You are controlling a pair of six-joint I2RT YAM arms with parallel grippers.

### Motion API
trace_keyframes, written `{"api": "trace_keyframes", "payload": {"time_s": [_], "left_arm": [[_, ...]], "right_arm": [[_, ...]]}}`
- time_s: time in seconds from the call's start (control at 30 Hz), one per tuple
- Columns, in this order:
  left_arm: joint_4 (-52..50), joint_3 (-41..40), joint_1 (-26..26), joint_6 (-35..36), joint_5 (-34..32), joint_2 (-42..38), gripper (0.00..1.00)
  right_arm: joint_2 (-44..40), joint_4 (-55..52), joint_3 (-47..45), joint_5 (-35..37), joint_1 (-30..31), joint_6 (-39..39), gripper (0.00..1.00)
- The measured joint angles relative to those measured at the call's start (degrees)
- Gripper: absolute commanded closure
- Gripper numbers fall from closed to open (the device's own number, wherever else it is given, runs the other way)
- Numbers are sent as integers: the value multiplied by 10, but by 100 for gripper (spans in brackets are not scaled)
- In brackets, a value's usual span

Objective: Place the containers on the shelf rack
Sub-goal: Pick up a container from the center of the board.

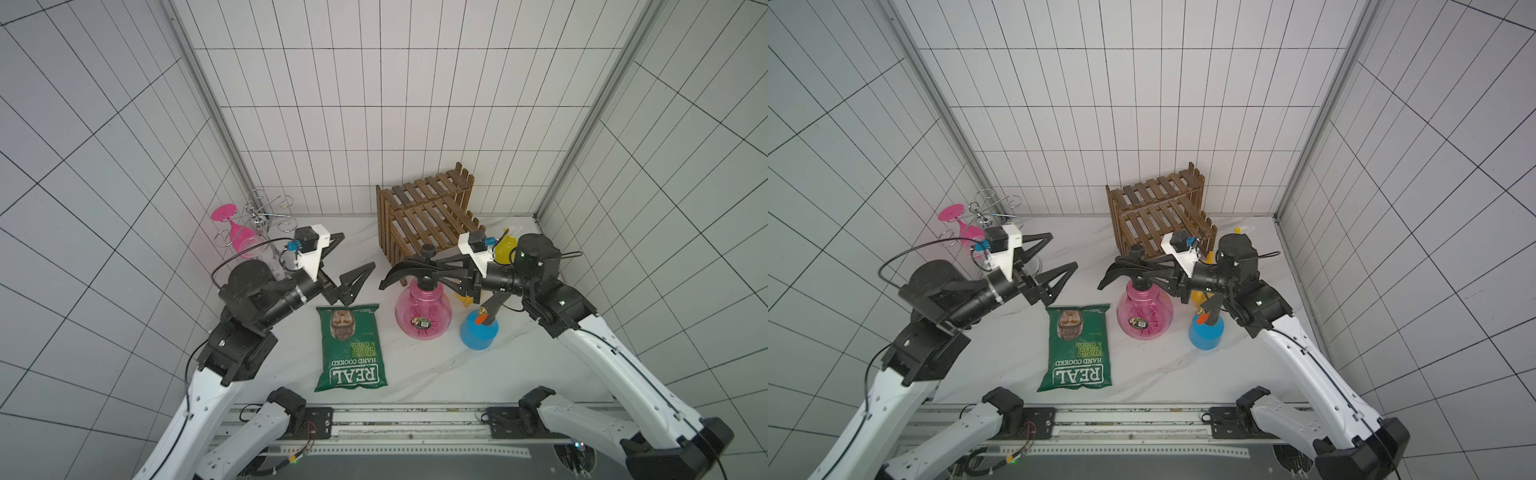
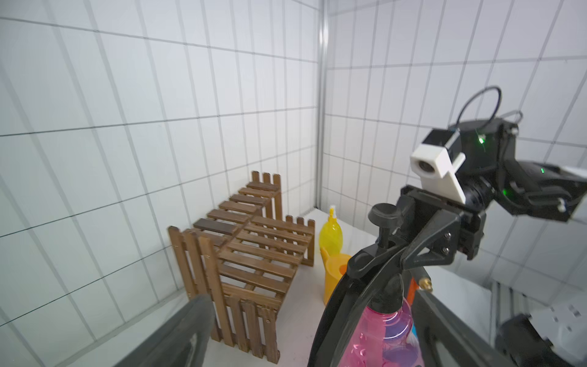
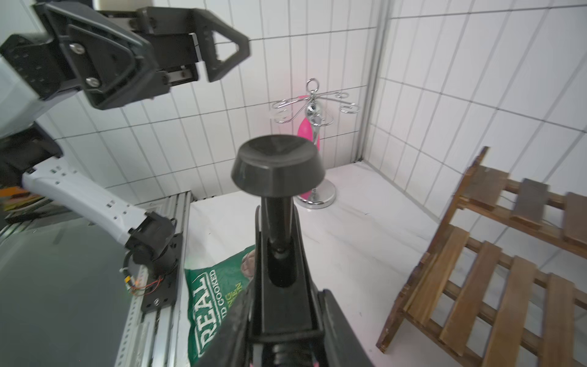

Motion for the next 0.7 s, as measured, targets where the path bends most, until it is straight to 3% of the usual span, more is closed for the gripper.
{"api": "trace_keyframes", "payload": {"time_s": [0.13,0.3,0.7], "left_arm": [[40,-90,0,-108,-85,-70,1],[43,-208,0,-211,-128,-64,1],[38,-222,0,-231,-137,-46,1]], "right_arm": [[-7,79,-13,58,-47,67,100],[3,119,3,139,-97,115,100],[141,56,223,311,-134,75,100]]}}
